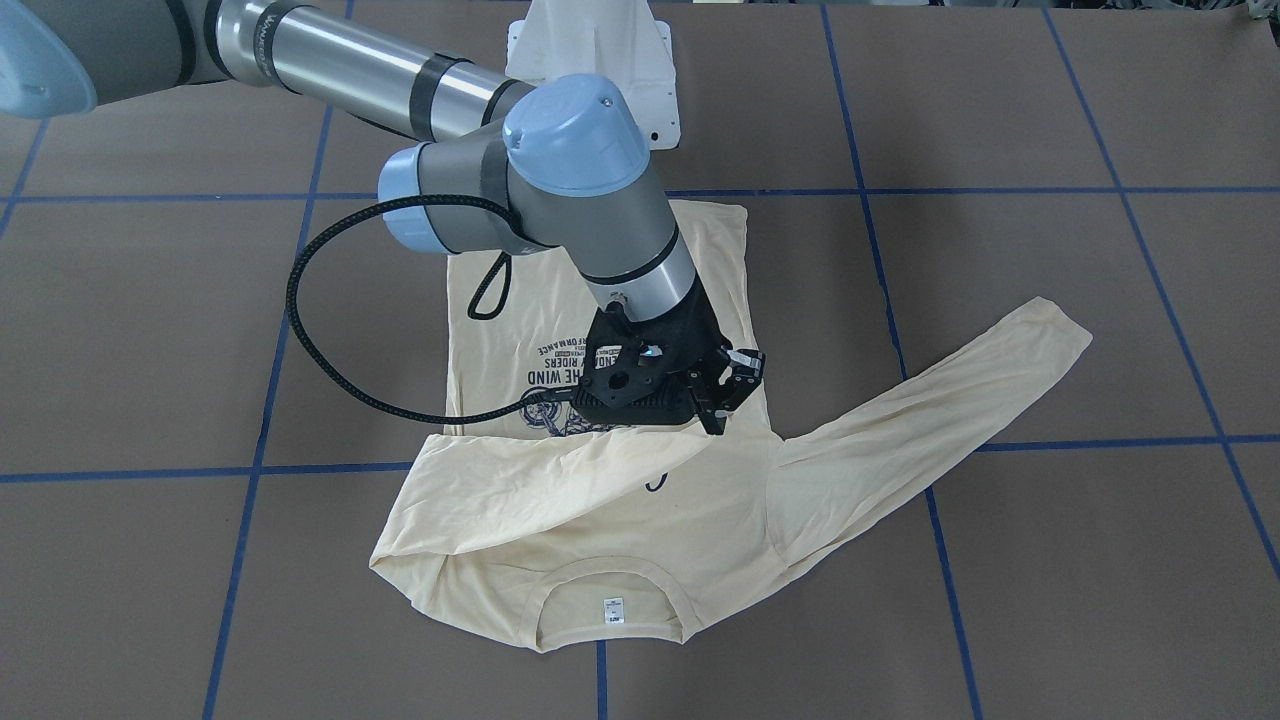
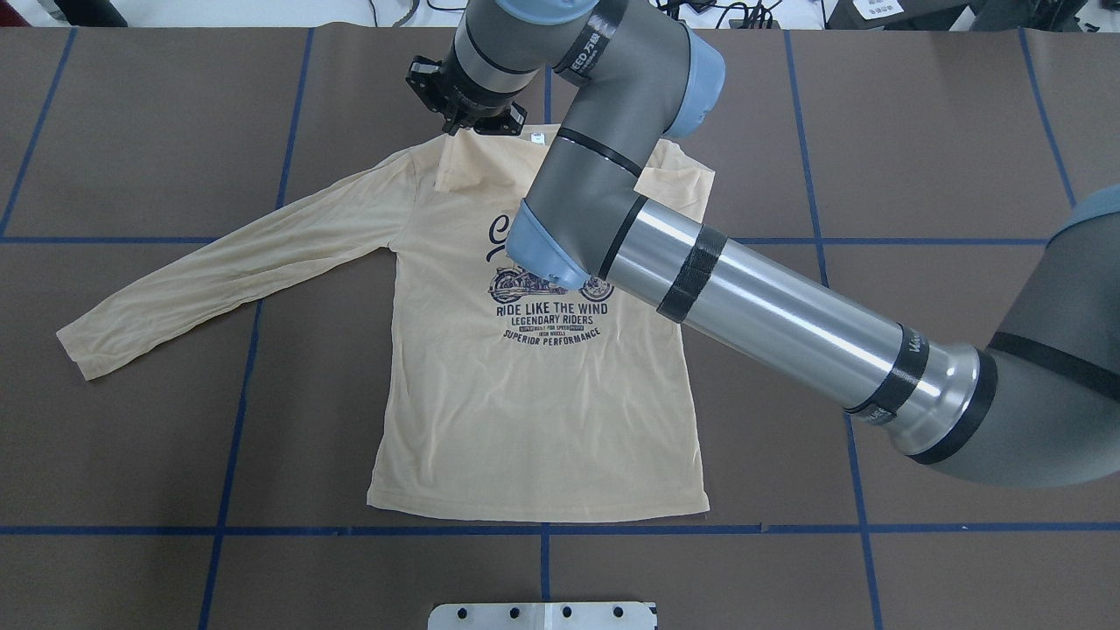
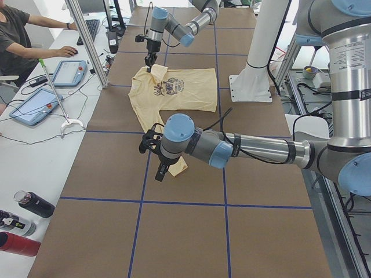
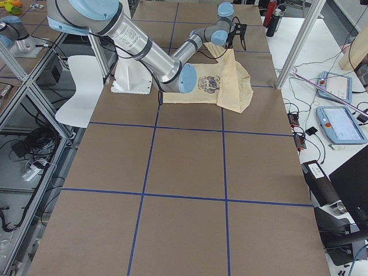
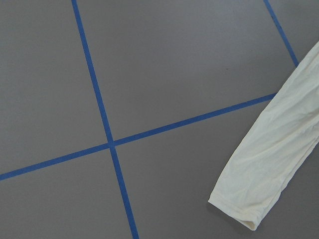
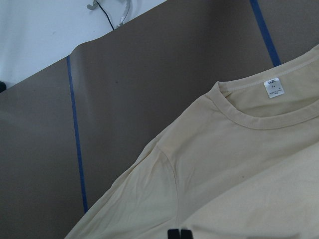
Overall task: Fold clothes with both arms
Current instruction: 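Carry the grasped sleeve across the shirt body toward the collar, then release the sleeve and raise the right gripper away from the shirt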
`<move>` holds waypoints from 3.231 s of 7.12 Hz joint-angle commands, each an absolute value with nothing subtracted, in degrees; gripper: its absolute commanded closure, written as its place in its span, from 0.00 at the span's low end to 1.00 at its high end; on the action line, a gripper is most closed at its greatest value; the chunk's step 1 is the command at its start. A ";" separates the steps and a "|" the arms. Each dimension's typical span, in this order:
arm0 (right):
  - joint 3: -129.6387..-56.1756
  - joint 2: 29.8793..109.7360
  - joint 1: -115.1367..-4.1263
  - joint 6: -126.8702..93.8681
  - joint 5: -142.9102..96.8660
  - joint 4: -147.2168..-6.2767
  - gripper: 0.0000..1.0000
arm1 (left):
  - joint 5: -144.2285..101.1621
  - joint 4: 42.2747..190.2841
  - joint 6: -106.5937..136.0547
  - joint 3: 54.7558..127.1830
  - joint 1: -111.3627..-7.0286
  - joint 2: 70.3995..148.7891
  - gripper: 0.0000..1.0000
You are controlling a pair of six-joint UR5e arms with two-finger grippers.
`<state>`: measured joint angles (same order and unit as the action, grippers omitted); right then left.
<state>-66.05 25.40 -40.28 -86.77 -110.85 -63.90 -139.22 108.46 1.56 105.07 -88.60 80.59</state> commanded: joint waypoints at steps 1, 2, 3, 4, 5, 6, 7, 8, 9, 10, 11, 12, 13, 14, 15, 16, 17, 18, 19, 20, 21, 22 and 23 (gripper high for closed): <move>-65.39 23.65 -38.25 -86.66 -109.52 -63.81 1.00 | -139.22 108.46 1.50 105.12 -88.59 80.25 0.00; -65.30 23.47 -37.19 -86.40 -108.03 -63.90 1.00 | -139.22 108.46 1.49 105.12 -88.59 80.16 0.00; -64.95 23.64 -36.66 -86.05 -107.93 -63.90 1.00 | -139.22 108.46 1.49 105.12 -88.59 80.16 0.00; -64.60 23.56 -36.65 -85.96 -107.84 -63.90 1.00 | -139.22 108.46 1.49 105.12 -88.59 80.16 0.00; -63.64 23.55 -36.65 -85.96 -107.06 -63.81 1.00 | -139.22 108.46 1.49 105.03 -88.59 80.16 0.00; -62.33 23.12 -36.65 -86.04 -105.83 -63.72 1.00 | -139.22 108.46 1.49 105.03 -88.59 80.16 0.00; -59.70 21.64 -36.65 -86.04 -105.30 -62.85 0.85 | -139.22 108.46 1.49 105.03 -88.59 80.16 0.00; -56.28 20.14 -36.56 -86.13 -105.21 -59.97 0.44 | -139.22 108.46 1.49 105.03 -88.59 80.16 0.00; -53.81 17.86 -36.48 -86.39 -105.21 -59.51 0.27 | -139.22 108.46 1.58 105.12 -88.59 80.16 0.00; -53.44 17.41 -36.39 -86.48 -105.12 -58.20 0.08 | -139.22 108.46 1.58 105.12 -88.59 80.16 0.00; -53.52 17.32 -36.39 -86.75 -105.12 -57.14 0.05 | -139.22 108.54 1.76 105.29 -88.59 80.16 0.00; -54.66 17.23 -36.56 -88.40 -105.12 -57.22 0.04 | -139.31 109.68 2.28 105.21 -88.25 80.42 0.00; -57.97 19.84 -37.08 -91.81 -105.55 -57.65 0.03 | -138.96 112.12 8.90 104.86 -85.72 81.55 0.00; -67.14 27.87 -37.61 -92.02 -107.91 -59.74 0.03 | -138.35 116.93 17.75 104.42 -81.26 82.26 0.00; -75.76 35.43 -39.10 -91.59 -110.37 -63.16 0.03 | -135.21 121.94 24.45 103.72 -77.30 82.27 0.00; -82.46 42.21 -40.68 -91.50 -113.09 -65.37 0.04 | -129.87 126.43 27.65 101.36 -73.60 82.09 0.00; -86.79 48.10 -41.56 -91.32 -113.64 -65.48 0.04 | -128.51 130.91 27.86 96.12 -71.48 82.26 0.00; -90.32 52.78 -42.62 -91.32 -113.73 -66.35 0.06 | -128.58 136.53 28.38 90.50 -70.67 83.48 0.04; -93.31 56.48 -43.32 -91.32 -114.08 -67.14 0.06 | -129.19 137.10 32.04 87.39 -68.31 85.93 0.15; -95.08 57.64 -44.55 -91.32 -114.17 -70.11 0.08 | -129.29 137.11 33.21 87.10 -66.12 85.96 0.23; -100.32 60.44 -45.69 -91.14 -114.34 -77.27 0.11 | -129.37 137.11 33.31 86.49 -64.27 85.96 0.26; -102.20 60.73 -46.57 -90.62 -114.35 -81.00 0.11 | -130.25 136.85 33.40 85.88 -63.55 85.96 0.31; -102.22 61.95 -47.02 -90.53 -114.08 -81.73 0.11 | -134.00 137.11 33.31 83.52 -63.11 86.13 0.34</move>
